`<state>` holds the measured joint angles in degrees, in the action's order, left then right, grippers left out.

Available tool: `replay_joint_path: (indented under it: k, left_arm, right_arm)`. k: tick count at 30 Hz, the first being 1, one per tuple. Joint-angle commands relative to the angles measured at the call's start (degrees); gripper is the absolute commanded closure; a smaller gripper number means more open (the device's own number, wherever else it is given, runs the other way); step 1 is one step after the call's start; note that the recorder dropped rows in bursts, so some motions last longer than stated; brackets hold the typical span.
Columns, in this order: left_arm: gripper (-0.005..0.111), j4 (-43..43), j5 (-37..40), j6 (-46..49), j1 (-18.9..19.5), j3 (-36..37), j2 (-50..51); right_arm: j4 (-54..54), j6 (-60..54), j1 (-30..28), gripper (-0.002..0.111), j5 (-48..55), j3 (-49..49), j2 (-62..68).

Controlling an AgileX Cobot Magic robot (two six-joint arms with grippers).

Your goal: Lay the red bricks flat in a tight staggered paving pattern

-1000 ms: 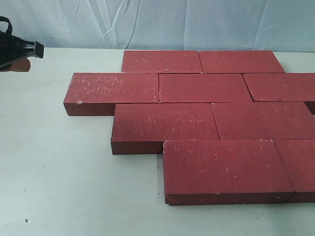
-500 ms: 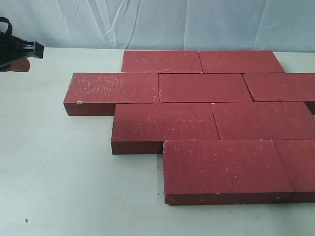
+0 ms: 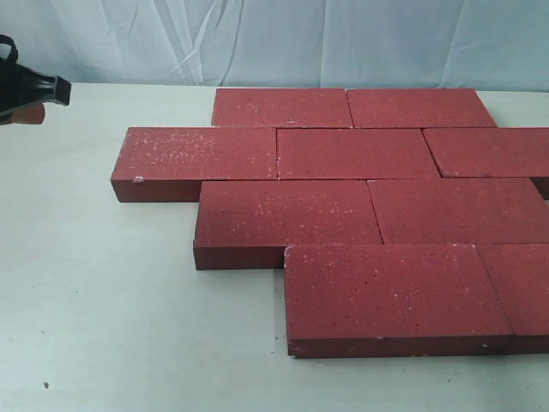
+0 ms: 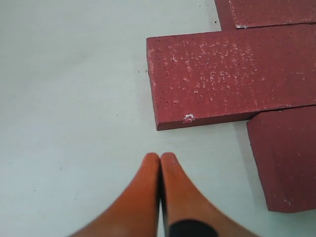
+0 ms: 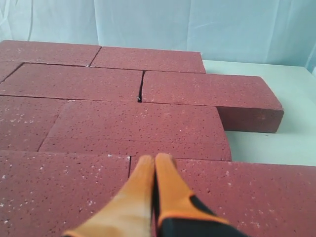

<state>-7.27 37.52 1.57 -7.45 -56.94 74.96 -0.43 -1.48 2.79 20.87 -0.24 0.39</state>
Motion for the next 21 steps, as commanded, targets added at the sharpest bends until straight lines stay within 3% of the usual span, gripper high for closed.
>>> replay_joint_path:
  k: [1, 7, 14, 21]
  left_arm:
    - [0.107, 1.5, -0.4, 0.0, -0.1, 0.1, -2.7]
    - [0.107, 1.9, -1.4, 0.0, -0.1, 1.5, -6.7]
    - [0.107, 2.1, -11.4, 0.0, -0.1, 9.4, -12.9]
    - [0.107, 6.8, -13.2, 0.0, -0.1, 15.3, -20.1]
  right_arm:
    - [-0.4, 0.1, -2.6, 0.109, -0.4, 0.2, -0.4]
    - [-0.4, 0.1, -2.7, 0.109, -0.4, 0.2, -0.4]
    - [-0.4, 0.1, -2.7, 0.109, -0.4, 0.2, -0.4]
    - [-0.4, 0.1, -2.7, 0.109, -0.4, 0.2, -0.4]
